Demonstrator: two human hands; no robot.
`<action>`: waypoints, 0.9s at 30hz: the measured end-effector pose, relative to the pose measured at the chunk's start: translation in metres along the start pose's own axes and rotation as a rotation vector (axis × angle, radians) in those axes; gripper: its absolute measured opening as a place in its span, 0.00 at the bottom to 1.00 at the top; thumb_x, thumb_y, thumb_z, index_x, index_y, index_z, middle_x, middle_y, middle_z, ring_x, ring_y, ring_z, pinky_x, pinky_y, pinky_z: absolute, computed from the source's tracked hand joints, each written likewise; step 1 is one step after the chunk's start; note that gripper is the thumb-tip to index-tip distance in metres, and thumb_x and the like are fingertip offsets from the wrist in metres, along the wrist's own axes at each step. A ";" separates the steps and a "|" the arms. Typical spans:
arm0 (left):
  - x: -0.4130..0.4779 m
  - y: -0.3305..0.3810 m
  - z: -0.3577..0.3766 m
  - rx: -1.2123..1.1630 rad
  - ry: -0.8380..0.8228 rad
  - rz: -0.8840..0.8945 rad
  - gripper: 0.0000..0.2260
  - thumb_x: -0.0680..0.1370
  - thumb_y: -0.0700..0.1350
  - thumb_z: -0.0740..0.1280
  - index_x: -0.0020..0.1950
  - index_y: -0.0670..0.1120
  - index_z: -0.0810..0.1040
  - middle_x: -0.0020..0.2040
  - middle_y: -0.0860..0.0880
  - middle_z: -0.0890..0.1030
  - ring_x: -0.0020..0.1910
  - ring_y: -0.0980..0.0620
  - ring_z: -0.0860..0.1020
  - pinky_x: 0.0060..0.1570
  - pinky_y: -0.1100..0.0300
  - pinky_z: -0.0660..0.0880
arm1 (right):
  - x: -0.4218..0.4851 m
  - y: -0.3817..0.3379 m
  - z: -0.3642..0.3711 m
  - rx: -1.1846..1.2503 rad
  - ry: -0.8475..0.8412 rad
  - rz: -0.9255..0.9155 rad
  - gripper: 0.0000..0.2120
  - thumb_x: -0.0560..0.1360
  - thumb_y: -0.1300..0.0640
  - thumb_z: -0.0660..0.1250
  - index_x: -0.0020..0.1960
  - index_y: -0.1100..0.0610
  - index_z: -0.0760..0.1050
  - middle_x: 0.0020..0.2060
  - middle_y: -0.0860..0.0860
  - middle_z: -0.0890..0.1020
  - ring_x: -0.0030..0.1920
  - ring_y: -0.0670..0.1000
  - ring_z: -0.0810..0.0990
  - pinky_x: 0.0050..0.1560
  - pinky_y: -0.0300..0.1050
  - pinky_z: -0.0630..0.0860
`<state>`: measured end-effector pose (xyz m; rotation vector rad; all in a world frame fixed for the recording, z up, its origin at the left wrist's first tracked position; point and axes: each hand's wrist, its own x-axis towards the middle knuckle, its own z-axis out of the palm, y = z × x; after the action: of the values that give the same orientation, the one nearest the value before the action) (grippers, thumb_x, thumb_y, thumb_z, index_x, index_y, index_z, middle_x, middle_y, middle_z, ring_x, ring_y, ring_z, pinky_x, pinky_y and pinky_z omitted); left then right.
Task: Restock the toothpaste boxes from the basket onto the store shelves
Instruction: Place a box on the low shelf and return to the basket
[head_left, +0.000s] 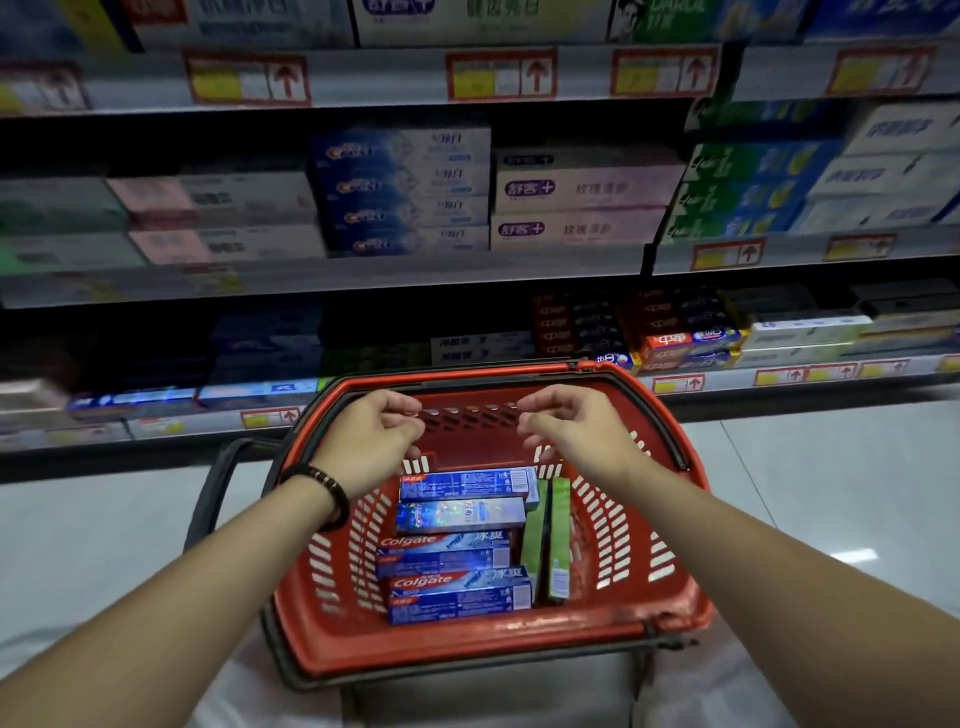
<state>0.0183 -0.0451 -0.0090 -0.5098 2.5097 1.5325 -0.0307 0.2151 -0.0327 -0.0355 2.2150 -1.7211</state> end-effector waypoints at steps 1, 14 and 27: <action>0.003 -0.001 0.000 0.004 0.004 -0.012 0.07 0.82 0.44 0.69 0.59 0.51 0.80 0.49 0.50 0.86 0.45 0.51 0.87 0.46 0.48 0.85 | 0.002 0.001 0.000 -0.001 -0.008 0.017 0.05 0.79 0.60 0.74 0.55 0.58 0.84 0.46 0.59 0.88 0.43 0.54 0.87 0.41 0.47 0.82; 0.046 -0.066 0.040 0.043 0.052 -0.253 0.09 0.79 0.46 0.71 0.59 0.50 0.79 0.48 0.51 0.84 0.44 0.50 0.83 0.50 0.52 0.81 | 0.040 0.093 0.027 -0.047 0.117 0.349 0.03 0.77 0.63 0.72 0.49 0.58 0.83 0.41 0.55 0.86 0.35 0.50 0.83 0.32 0.44 0.77; 0.063 -0.124 0.057 0.163 0.089 -0.487 0.25 0.78 0.47 0.70 0.75 0.45 0.73 0.72 0.44 0.77 0.69 0.44 0.77 0.69 0.51 0.74 | 0.072 0.165 0.039 -0.165 0.063 0.533 0.16 0.70 0.52 0.71 0.56 0.56 0.83 0.47 0.53 0.88 0.48 0.58 0.87 0.45 0.54 0.82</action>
<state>0.0027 -0.0596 -0.1574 -1.0831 2.3045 1.1344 -0.0572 0.2070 -0.2151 0.5262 2.1447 -1.2622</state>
